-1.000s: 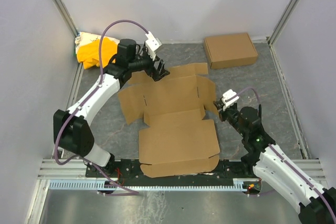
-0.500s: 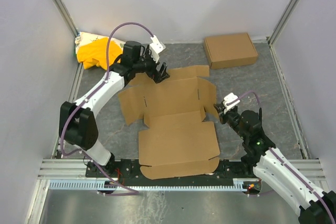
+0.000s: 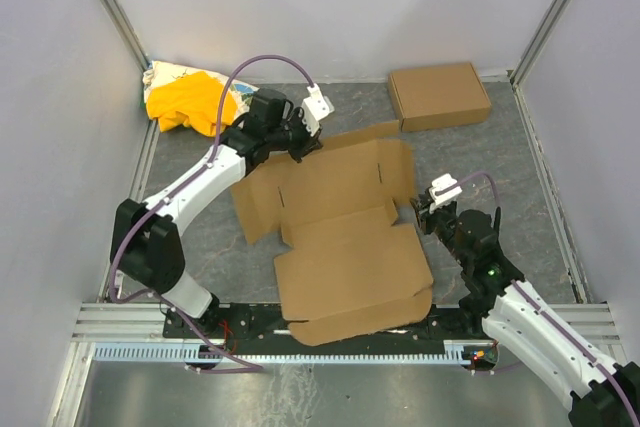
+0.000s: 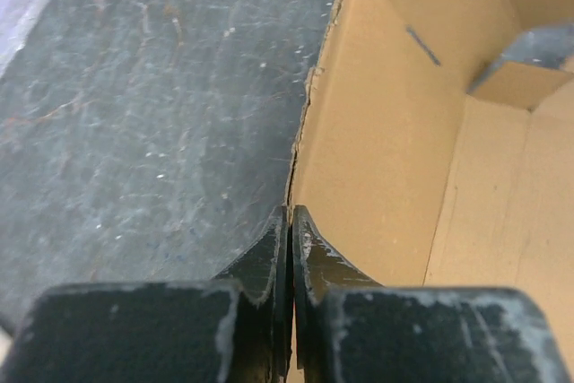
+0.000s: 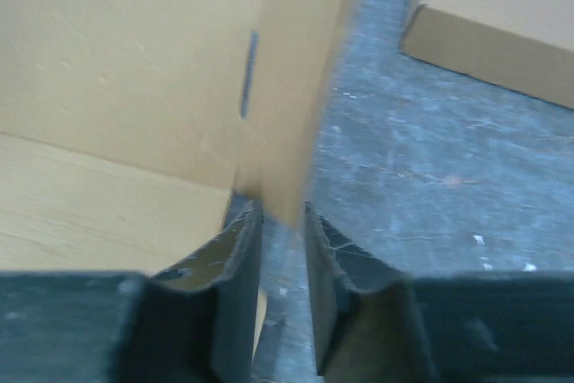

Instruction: Fold the paper box

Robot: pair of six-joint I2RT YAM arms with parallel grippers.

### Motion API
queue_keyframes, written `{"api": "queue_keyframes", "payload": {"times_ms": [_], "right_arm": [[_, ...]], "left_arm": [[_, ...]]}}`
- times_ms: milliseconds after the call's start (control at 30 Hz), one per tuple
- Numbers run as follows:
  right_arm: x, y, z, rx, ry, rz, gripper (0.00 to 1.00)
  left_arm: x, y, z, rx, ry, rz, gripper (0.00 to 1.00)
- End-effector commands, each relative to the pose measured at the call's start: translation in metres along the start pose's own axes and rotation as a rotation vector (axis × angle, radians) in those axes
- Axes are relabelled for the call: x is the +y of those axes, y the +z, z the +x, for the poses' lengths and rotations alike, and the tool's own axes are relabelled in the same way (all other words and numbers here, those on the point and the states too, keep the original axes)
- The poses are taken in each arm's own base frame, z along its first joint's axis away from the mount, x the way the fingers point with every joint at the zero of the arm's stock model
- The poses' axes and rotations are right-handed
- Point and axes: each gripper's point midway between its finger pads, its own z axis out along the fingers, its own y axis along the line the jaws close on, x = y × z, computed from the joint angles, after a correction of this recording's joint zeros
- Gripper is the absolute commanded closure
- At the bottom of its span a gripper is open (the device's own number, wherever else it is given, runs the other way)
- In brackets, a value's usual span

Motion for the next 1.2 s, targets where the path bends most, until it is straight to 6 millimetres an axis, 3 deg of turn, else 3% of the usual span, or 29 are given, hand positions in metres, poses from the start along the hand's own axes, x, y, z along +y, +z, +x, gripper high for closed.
{"api": "queue_keyframes", "payload": {"times_ms": [0,33,167,400,533,833,1167], "right_arm": [[-0.03,-0.004,-0.021,-0.024,0.098,0.186,0.51],[-0.037,-0.007,-0.022,-0.016,0.132,0.234,0.33],[-0.049,-0.015,-0.038,-0.005,0.207,0.31,0.18],[-0.015,-0.01,-0.097,-0.01,0.233,0.08,0.22],[-0.006,-0.006,-0.119,0.133,0.212,0.012,0.28],[-0.007,-0.013,-0.12,0.197,0.181,0.006,0.28],[-0.031,-0.018,-0.126,0.197,0.152,0.13,0.33]], "left_arm": [[0.03,-0.027,-0.034,-0.068,0.06,-0.178,0.97],[0.03,-0.03,-0.038,-0.074,0.056,-0.19,0.97],[0.027,-0.036,-0.045,-0.089,0.041,-0.204,0.97],[-0.007,-0.05,-0.065,-0.166,0.102,-0.051,0.97],[-0.034,-0.055,-0.068,-0.148,0.187,0.104,0.97],[-0.047,-0.052,-0.081,-0.091,0.285,0.224,0.97],[-0.059,-0.053,-0.052,-0.051,0.31,0.259,0.97]]}}
